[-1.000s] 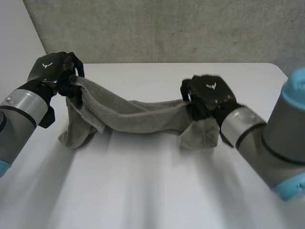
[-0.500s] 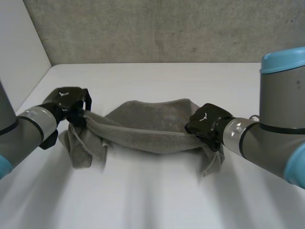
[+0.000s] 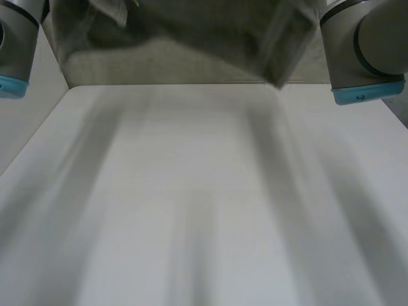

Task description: Fold the laundry

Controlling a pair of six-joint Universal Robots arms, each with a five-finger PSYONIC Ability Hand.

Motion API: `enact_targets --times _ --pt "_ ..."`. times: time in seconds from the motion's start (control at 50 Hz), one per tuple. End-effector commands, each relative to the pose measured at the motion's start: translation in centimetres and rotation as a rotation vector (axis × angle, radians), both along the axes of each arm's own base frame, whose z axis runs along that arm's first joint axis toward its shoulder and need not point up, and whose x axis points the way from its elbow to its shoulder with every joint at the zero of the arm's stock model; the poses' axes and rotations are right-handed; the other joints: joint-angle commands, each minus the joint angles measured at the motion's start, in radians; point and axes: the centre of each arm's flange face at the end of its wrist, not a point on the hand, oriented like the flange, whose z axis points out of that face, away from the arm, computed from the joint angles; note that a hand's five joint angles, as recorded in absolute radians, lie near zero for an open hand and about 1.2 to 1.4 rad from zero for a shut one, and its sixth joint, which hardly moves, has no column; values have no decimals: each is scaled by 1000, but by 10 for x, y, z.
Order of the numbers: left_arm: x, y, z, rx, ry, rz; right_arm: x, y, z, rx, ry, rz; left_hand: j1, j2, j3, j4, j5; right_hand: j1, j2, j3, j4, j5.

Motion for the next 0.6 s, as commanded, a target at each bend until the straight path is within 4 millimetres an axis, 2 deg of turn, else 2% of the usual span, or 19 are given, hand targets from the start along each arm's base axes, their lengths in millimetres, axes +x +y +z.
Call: enact_targets --times 0.02,0.04,0.06,0.08,0.1,0.12,0.14,0.16,0.18,0.2,0.22,0.24,0.26,0.28,0.3,0.32,0.36,0.46,0.6 --pt "1 -3 -64 196 -25 -18 0 7 -53 227 106 40 188 160 160 159 207 63 62 54 58 49" --pt "2 -1 -84 253 -42 -19 0 9 -72 292 144 49 183 154 155 154 201 63 62 54 58 49" --pt "2 -1 -84 254 -42 -19 0 11 -94 361 194 60 183 154 154 154 201 63 62 54 58 49" --pt "2 2 -106 316 -62 -22 0 11 -94 362 194 60 177 148 149 148 195 63 62 54 58 49" --pt "2 2 -107 316 -62 -22 0 15 -118 437 249 78 177 148 149 148 195 63 62 54 58 49" --pt "3 7 -130 381 -83 -29 0 15 -119 438 249 78 159 131 131 130 177 63 62 54 58 49" --pt "3 12 -153 443 -105 -44 0 20 -141 513 298 96 121 93 93 92 139 63 62 54 58 49" --pt "3 12 -153 443 -105 -44 -1 25 -166 591 350 115 121 92 93 92 139 63 62 54 58 49" --pt "4 17 -173 496 -126 -60 -1 25 -166 592 350 115 92 63 64 63 110 63 62 54 58 49" --pt "5 22 -191 537 -145 -81 -2 31 -191 665 398 132 62 34 34 34 81 63 62 54 58 49" --pt "5 23 -191 537 -146 -82 -4 37 -213 725 438 140 62 33 34 33 80 63 62 54 58 49" --pt "4 28 -209 578 -163 -105 -4 37 -213 726 438 140 24 -4 -4 -5 43 63 62 54 58 49" --pt "4 29 -209 579 -163 -105 -7 43 -233 780 477 143 24 -5 -4 -5 42 63 62 54 58 49" --pt "4 34 -227 618 -181 -124 -7 43 -234 781 477 143 -34 -63 -62 -63 -16 63 62 54 58 49" --pt "6 39 -243 651 -202 -133 -9 48 -249 817 513 142 -81 -110 -109 -110 -63 63 62 54 58 49" --pt "6 39 -243 651 -202 -133 -12 53 -263 848 546 137 -82 -110 -110 -111 -63 63 62 54 58 49" --pt "9 48 -267 692 -267 -124 -14 58 -273 869 572 134 -146 -175 -174 -175 -128 63 62 54 58 49" --pt "17 53 -282 686 -389 -77 -21 66 -282 902 599 118 -254 -283 -282 -283 -236 63 62 54 58 49" --pt "24 59 -284 683 -495 -40 -31 77 -262 887 574 103 -460 -489 -488 -489 -442 63 62 54 58 49"
